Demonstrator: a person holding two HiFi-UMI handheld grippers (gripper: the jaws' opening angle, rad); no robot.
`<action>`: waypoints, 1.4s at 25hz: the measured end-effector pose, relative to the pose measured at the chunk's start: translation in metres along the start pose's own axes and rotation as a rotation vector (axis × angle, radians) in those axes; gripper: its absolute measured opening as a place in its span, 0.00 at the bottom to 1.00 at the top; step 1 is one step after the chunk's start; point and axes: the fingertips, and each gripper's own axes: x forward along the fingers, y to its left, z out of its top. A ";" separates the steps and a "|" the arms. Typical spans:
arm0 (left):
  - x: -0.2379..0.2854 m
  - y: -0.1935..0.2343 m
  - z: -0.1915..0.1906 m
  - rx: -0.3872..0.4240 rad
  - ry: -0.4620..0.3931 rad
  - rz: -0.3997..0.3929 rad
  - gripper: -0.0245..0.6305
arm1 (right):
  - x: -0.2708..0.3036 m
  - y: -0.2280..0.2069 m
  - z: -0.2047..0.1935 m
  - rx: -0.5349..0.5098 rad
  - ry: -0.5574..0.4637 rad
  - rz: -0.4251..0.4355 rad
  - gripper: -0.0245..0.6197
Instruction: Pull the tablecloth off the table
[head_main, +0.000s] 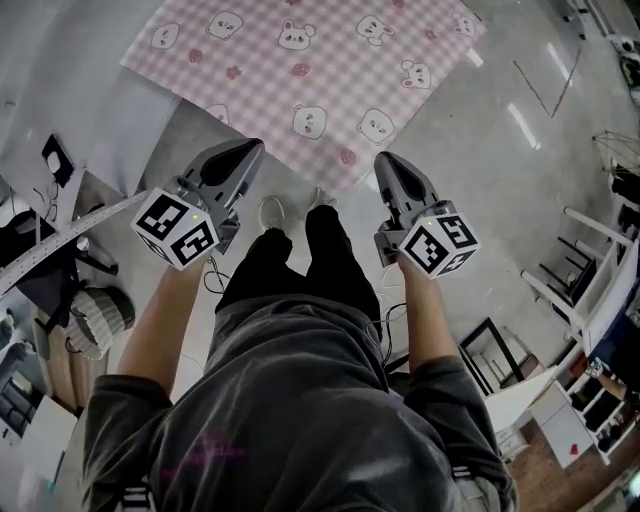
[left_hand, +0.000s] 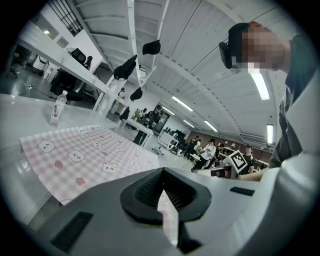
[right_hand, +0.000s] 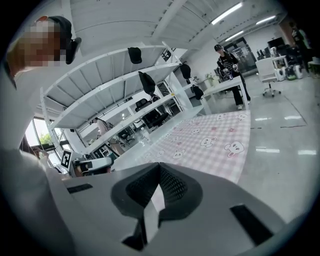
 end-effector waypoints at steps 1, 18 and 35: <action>0.004 0.003 -0.005 -0.006 0.007 0.010 0.04 | 0.002 -0.008 -0.004 0.006 0.008 -0.004 0.04; 0.031 0.056 -0.107 -0.156 0.093 0.133 0.04 | 0.025 -0.088 -0.078 0.124 0.114 -0.055 0.04; 0.034 0.091 -0.192 -0.336 0.154 0.193 0.13 | 0.028 -0.141 -0.138 0.257 0.157 -0.125 0.06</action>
